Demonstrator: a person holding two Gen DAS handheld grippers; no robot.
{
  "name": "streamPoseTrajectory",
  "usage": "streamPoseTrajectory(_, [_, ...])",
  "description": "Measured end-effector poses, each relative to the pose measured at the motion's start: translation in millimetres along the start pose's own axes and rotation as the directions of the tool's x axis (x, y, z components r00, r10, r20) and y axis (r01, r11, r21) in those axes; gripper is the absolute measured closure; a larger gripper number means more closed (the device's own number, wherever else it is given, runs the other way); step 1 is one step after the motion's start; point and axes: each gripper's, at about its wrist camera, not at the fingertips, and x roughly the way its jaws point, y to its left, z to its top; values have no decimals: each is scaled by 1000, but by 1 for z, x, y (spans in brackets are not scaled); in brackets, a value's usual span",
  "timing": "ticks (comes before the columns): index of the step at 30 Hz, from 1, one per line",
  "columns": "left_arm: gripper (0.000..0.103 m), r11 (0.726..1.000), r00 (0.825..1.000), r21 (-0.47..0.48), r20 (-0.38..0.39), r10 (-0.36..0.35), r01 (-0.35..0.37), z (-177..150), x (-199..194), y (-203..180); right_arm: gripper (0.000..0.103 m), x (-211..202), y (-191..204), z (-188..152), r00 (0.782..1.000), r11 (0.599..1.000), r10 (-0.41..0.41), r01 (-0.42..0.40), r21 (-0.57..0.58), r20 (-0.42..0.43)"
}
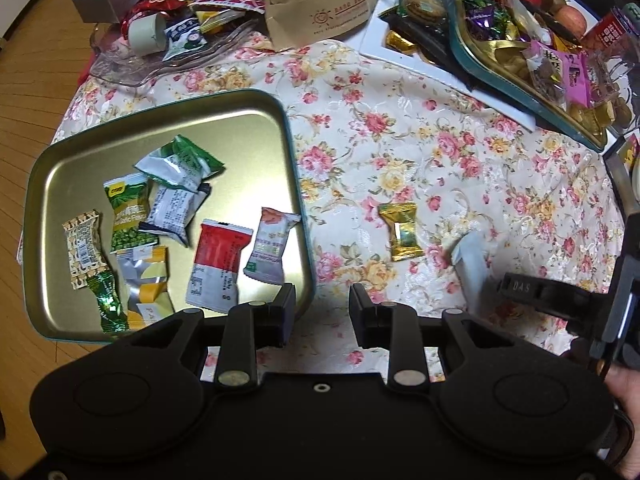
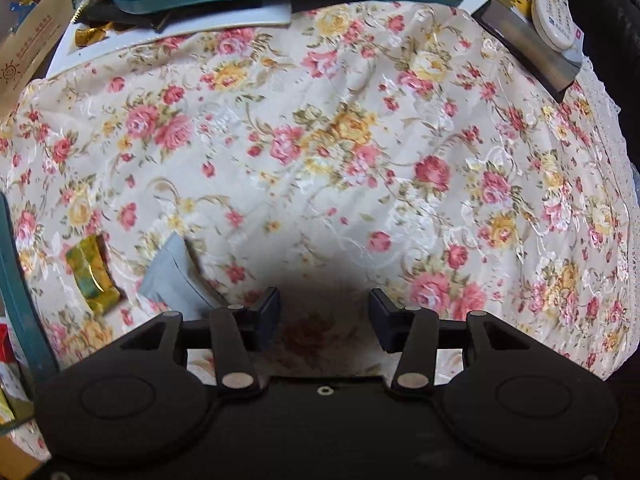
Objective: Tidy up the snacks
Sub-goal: 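Move the right tool to the grey plastic piece while the left tool approaches the gold foil candy, then grasp the grey plastic piece with the right tool while the left tool grasps the gold foil candy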
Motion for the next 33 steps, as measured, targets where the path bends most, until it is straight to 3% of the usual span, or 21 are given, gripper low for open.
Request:
streamPoseTrajectory(4, [63, 1000, 1000, 13, 3, -16, 16, 2, -1, -15, 53, 1, -23, -2, 1000, 1000, 8, -8, 14, 4])
streamPoseTrajectory(9, [63, 999, 999, 24, 5, -33, 32, 5, -1, -28, 52, -19, -42, -2, 985, 990, 136, -140, 22, 110])
streamPoseTrajectory(13, [63, 1000, 1000, 13, 6, -15, 15, 6, 1, -25, 52, -35, -29, -8, 963, 977, 208, -198, -74, 173])
streamPoseTrajectory(18, [63, 1000, 1000, -30, -5, -8, 8, 5, 4, -11, 51, -42, 11, -17, 952, 953, 245, -202, -224, 184])
streamPoseTrajectory(25, [63, 999, 1000, -43, -1, -22, 22, 6, 2, -5, 51, -25, 32, -23, 967, 955, 201, -157, -252, 158])
streamPoseTrajectory(27, [63, 999, 1000, -34, -1, -26, 26, 6, 3, -6, 55, -20, 33, -24, 971, 957, 178, -135, -256, 156])
streamPoseTrajectory(31, [63, 999, 999, -22, -4, -47, 47, 6, 4, -10, 77, -16, 26, -23, 977, 960, 170, -135, -245, 129])
streamPoseTrajectory(33, [63, 998, 998, -21, -3, -62, 62, 6, 5, -12, 81, -14, 22, -22, 982, 966, 146, -115, -232, 119])
